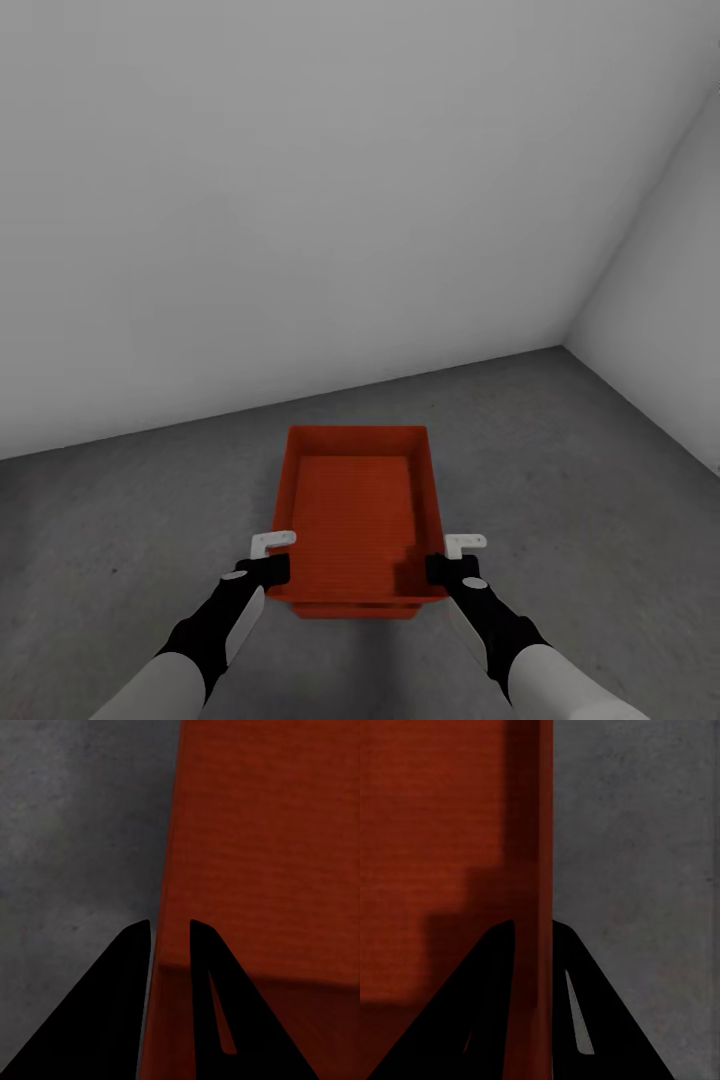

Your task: Move the two storage containers from the living room to the garage. In the garage, place one container on the floor and stack the other container on top of it (either order is fine).

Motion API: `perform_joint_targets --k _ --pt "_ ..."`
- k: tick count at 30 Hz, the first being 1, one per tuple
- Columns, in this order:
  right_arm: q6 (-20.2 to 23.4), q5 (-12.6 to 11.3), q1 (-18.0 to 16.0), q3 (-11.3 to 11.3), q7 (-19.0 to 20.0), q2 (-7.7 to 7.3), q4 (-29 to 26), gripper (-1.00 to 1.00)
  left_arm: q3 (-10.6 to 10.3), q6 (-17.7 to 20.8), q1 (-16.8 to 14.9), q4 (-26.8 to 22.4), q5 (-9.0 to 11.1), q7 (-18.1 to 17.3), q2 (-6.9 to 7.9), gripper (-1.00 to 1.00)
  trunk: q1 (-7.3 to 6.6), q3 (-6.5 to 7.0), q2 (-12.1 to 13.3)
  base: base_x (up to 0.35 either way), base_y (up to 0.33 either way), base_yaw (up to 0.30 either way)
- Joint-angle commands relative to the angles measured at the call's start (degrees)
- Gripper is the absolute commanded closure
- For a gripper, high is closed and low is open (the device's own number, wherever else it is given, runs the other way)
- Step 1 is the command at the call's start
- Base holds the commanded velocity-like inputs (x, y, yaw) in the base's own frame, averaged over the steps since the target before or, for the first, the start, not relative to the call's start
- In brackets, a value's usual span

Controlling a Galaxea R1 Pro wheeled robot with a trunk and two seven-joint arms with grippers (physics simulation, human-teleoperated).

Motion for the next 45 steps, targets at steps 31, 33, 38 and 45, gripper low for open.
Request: perform_joint_targets --k 31,33,38,45 --pt "0.18 -0.54 -0.04 -0.58 -1.04 -0.09 0.04 1.0 2.08 0.34 -0.02 -0.33 -0.83 1.89 1.75 1.0 0.0 -0.04 -0.03 0.0 -0.005 0.0" --pt "0.18 -0.54 -0.03 -0.57 -1.04 -0.09 0.04 1.0 2.08 0.34 -0.02 -0.33 -0.84 1.89 1.75 1.0 0.0 -0.04 -0.03 0.0 0.0 0.0" --pt "0.19 -0.54 -0.04 -0.57 -1.03 -0.09 0.04 1.0 2.08 0.34 -0.02 -0.33 -0.8 1.92 1.7 1.0 0.0 -0.04 -0.03 0.0 0.0 0.0" --pt "0.18 -0.54 -0.03 -0.58 -1.05 -0.09 0.04 1.0 2.08 0.34 -0.02 -0.33 -0.81 1.97 1.67 1.0 0.0 -0.04 -0.03 0.0 0.0 0.0"
